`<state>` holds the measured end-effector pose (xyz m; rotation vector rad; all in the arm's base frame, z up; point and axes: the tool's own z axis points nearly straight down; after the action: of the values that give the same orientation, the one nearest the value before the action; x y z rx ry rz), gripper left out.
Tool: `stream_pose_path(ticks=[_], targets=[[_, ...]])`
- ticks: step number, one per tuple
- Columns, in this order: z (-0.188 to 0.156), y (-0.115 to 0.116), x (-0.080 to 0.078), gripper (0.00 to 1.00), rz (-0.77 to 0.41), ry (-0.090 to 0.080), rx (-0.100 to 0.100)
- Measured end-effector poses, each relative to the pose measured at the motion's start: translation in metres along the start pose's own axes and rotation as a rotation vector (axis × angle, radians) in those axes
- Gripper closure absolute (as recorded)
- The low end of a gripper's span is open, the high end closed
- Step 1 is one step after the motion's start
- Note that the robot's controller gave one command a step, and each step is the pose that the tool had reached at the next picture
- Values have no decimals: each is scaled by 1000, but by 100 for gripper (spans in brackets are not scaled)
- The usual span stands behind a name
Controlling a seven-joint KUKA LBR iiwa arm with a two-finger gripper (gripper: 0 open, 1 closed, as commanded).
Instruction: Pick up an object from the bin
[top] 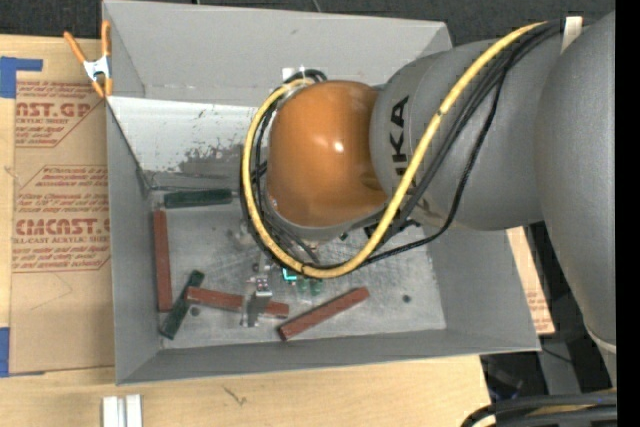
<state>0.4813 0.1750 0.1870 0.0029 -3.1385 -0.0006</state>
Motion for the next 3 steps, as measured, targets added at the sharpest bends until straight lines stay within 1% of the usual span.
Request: stream_pose_path(ticks=[1,2,3], targets=[[-1,0,-1,0,-6,-2,0],[13,16,-25,0,-217,-5,0],[113,-24,-22,100,-288,-5,-2]])
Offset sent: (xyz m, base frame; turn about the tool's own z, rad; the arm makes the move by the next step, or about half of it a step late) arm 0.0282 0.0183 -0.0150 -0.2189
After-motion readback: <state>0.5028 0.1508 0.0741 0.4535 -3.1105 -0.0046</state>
